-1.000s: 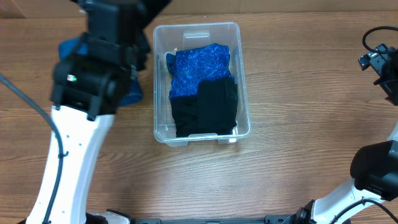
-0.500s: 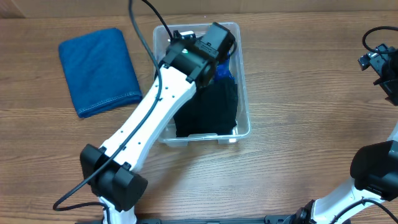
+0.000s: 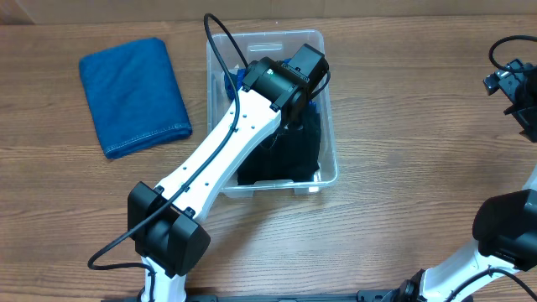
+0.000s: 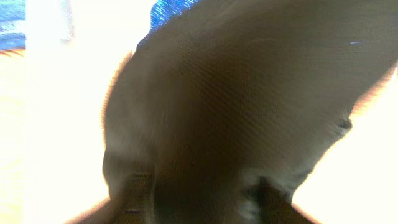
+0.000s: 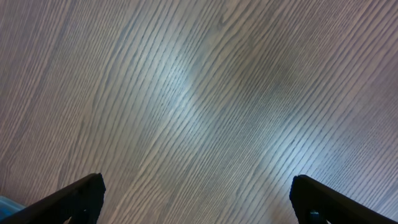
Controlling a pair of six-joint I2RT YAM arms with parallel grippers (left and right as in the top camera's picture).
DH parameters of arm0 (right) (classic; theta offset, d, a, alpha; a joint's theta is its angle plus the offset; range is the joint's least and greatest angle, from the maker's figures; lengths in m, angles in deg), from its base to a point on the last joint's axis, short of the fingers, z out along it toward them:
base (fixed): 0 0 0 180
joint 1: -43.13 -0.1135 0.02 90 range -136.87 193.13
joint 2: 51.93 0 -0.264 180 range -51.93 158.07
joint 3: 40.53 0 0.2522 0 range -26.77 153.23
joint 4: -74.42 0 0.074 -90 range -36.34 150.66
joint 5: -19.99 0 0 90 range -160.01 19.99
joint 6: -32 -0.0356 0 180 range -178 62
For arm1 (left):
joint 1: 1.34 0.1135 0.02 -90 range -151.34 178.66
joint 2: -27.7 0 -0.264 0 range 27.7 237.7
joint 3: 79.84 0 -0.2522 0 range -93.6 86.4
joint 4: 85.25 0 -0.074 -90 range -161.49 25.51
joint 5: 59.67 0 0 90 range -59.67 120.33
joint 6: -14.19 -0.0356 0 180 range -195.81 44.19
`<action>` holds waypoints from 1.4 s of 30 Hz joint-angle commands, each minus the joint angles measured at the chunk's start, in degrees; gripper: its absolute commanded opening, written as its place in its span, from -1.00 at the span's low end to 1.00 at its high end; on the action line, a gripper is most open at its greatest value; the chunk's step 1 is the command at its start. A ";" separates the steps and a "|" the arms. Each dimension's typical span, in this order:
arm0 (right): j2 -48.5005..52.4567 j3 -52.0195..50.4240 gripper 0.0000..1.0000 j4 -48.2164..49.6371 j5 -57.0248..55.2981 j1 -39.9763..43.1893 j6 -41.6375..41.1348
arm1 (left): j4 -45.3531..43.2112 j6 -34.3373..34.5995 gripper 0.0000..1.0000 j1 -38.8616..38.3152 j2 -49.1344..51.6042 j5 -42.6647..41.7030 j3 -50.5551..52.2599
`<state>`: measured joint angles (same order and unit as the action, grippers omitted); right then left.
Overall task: Pack container
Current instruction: 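Lower the black cloth into the bin with the left gripper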
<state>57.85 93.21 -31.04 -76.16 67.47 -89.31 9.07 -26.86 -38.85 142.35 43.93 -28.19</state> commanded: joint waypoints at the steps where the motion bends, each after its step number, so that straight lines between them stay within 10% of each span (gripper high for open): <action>1: -0.37 0.07 1.00 0.11 -0.20 0.11 -0.26 | -2.25 -1.53 1.00 -0.39 0.00 -7.69 -0.96; 8: -0.37 0.09 1.00 0.11 -0.20 0.11 -0.26 | -11.32 -12.37 0.93 0.63 -0.02 -6.36 -1.46; 34: -0.37 0.07 1.00 0.11 -0.22 0.11 -0.26 | -2.99 -30.58 1.00 1.77 12.85 -10.19 -1.40; 42: -0.37 0.09 1.00 0.11 -0.20 0.11 -0.26 | -2.03 -30.58 -0.02 1.90 12.85 -4.79 -1.40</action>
<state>57.85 93.21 -31.04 -76.18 67.49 -89.28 6.51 -57.03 -37.17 154.49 37.05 -28.52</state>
